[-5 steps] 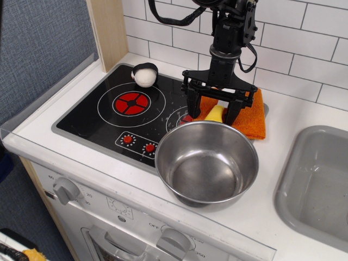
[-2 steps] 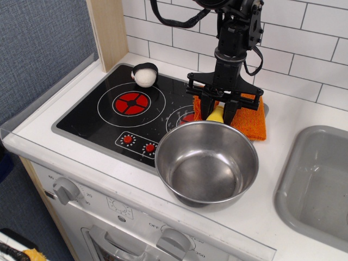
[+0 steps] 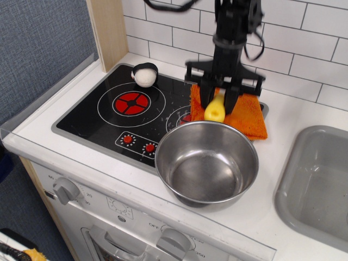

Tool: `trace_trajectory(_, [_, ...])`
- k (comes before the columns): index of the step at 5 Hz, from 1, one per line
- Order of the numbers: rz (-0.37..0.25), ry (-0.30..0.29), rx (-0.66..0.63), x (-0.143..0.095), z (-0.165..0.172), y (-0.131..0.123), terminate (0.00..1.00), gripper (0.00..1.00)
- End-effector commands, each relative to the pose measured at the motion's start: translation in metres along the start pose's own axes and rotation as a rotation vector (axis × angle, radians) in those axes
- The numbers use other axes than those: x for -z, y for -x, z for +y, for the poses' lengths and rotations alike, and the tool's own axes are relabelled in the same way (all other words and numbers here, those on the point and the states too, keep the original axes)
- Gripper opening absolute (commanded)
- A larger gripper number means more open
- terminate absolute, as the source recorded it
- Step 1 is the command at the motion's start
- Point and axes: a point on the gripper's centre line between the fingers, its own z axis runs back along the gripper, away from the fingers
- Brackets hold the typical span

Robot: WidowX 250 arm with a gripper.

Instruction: Put the knife next to the napkin on its left.

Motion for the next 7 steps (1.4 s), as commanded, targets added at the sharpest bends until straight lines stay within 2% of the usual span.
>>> trace_trajectory(1, [-0.066,0.023,-0.018,-0.028,0.013,-0.004,0.0,0.0])
trace_trajectory(2, [-0.055,0.033,-0.002,-0.023,0.012,-0.005,0.0,0.0])
trace_trajectory(3, [-0.034,0.037,0.007,-0.015,0.012,-0.006,0.0,1.0])
trace_trajectory(7, [-0.002,0.015,0.021,-0.006,0.011,-0.003,0.0,1.0])
